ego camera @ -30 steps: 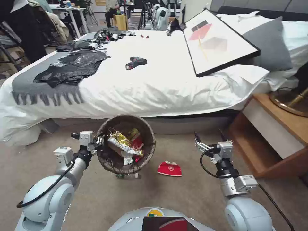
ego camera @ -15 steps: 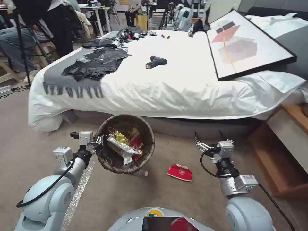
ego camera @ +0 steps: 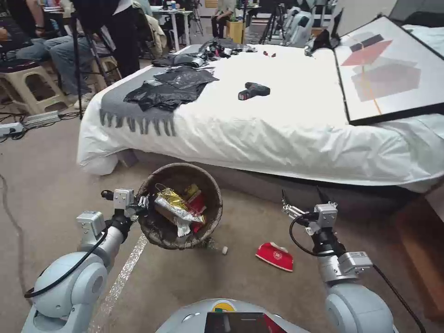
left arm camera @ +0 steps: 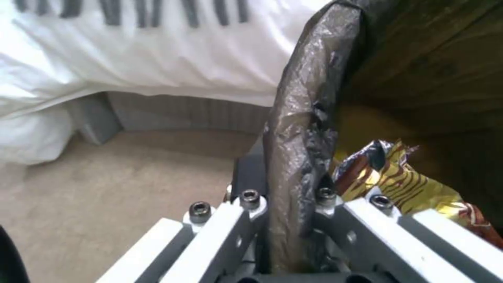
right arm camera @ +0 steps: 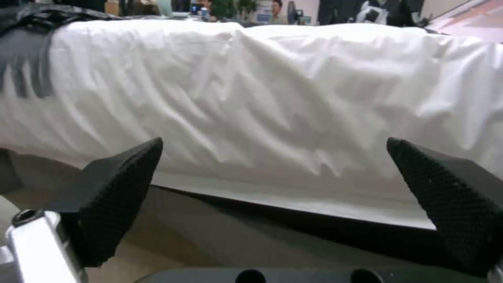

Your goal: Pick up the trash bin, then pick up the garbage from the floor and place it into the trash bin.

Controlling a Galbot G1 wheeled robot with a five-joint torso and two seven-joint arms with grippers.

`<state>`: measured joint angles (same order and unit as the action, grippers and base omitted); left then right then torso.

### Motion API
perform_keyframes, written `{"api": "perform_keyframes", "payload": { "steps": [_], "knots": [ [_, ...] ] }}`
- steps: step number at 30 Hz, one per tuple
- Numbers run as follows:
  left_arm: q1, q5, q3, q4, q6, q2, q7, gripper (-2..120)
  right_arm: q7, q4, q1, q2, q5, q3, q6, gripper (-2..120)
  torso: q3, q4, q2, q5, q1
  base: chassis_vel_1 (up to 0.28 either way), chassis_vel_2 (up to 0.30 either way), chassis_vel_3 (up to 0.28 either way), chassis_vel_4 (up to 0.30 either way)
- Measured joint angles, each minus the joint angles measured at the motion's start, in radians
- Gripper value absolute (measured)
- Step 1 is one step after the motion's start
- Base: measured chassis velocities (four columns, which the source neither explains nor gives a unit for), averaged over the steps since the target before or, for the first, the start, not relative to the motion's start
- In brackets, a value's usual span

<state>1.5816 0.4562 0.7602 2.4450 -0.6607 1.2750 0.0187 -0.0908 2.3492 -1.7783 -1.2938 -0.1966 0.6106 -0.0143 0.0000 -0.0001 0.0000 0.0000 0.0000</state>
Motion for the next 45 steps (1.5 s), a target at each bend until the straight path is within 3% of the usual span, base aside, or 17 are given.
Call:
{"api": "perform_keyframes", "payload": {
  "steps": [29,35,41,45],
  "knots": [
    [-0.004,0.000,-0.004,-0.007,0.011,-0.001,-0.003,2,-0.005,0.000,-0.003,-0.001,-0.010,0.009,0.007,100,0.000,0.0005,0.000,0.0000,0.000,0.062,0.060,0.063,0.061],
    [-0.004,-0.001,-0.008,-0.007,0.014,-0.002,-0.002,2,0.021,0.000,-0.041,0.027,-0.082,0.073,0.026,100,0.000,-0.0002,0.000,0.0001,0.000,0.019,0.010,0.010,0.010],
    [0.000,-0.002,-0.009,-0.007,0.014,-0.002,0.000,2,0.127,-0.043,-0.109,0.095,-0.196,0.212,0.026,100,0.000,-0.0001,0.000,-0.0001,0.000,0.000,0.000,0.000,0.000],
    [0.012,-0.004,-0.005,0.000,0.014,0.000,0.001,2,0.159,-0.086,-0.132,0.129,-0.223,0.239,0.006,100,0.000,-0.0001,0.000,0.0002,0.000,0.000,0.000,0.000,0.000]
  ]
}}
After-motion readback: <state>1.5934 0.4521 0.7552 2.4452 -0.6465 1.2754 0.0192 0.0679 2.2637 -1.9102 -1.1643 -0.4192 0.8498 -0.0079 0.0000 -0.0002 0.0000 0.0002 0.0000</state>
